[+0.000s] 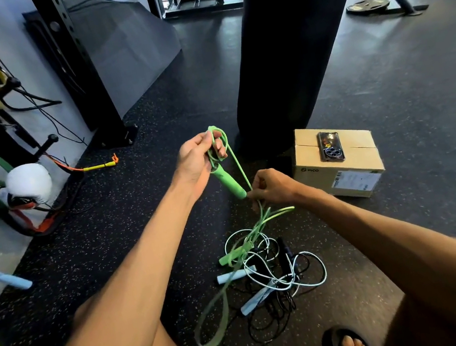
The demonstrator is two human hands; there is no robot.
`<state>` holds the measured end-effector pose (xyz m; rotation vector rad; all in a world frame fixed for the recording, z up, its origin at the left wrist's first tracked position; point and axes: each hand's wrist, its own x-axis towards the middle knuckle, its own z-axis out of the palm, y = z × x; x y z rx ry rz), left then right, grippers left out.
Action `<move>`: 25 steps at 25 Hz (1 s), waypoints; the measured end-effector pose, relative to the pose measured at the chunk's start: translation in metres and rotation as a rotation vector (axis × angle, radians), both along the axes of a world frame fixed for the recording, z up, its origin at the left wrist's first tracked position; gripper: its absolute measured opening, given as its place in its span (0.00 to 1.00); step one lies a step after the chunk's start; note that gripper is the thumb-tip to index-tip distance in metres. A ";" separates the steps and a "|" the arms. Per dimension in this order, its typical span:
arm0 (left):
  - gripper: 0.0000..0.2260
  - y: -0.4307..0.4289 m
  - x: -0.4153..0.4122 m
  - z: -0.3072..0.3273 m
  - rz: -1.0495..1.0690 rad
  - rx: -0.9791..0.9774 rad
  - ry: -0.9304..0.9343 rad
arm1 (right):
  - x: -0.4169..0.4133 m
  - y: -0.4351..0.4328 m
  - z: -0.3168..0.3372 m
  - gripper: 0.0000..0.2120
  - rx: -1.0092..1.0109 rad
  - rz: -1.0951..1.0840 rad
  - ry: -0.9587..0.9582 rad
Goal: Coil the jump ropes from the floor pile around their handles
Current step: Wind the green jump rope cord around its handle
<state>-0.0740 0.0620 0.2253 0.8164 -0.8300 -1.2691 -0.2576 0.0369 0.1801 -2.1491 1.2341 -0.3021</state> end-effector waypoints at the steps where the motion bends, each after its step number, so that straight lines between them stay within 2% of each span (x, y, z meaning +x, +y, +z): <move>1: 0.11 -0.002 0.000 -0.002 0.050 -0.017 -0.061 | 0.002 0.001 -0.001 0.11 -0.021 -0.006 -0.014; 5: 0.10 -0.004 -0.008 -0.008 0.255 -0.056 -0.467 | 0.011 0.009 0.000 0.05 -0.072 0.097 -0.079; 8: 0.10 -0.005 -0.013 -0.014 0.301 -0.087 -0.687 | 0.016 0.011 0.004 0.07 -0.161 0.190 -0.059; 11: 0.09 -0.004 -0.015 -0.020 0.322 -0.084 -0.921 | 0.014 0.005 0.010 0.08 -0.250 0.239 -0.125; 15: 0.10 -0.001 -0.014 -0.027 0.206 -0.047 -1.298 | 0.004 -0.001 0.021 0.09 -0.372 0.226 -0.164; 17: 0.11 0.000 -0.017 -0.025 0.099 0.010 -1.416 | 0.003 -0.003 0.023 0.10 -0.419 0.174 -0.146; 20: 0.18 0.002 -0.020 -0.018 -0.032 0.146 -1.476 | 0.002 -0.002 0.026 0.09 -0.434 0.083 -0.189; 22: 0.21 0.002 -0.022 -0.016 -0.087 0.190 -1.419 | 0.001 -0.001 0.029 0.09 -0.409 0.050 -0.238; 25: 0.22 0.003 -0.022 -0.015 -0.204 0.264 -1.012 | 0.003 0.001 0.033 0.12 -0.307 -0.040 -0.313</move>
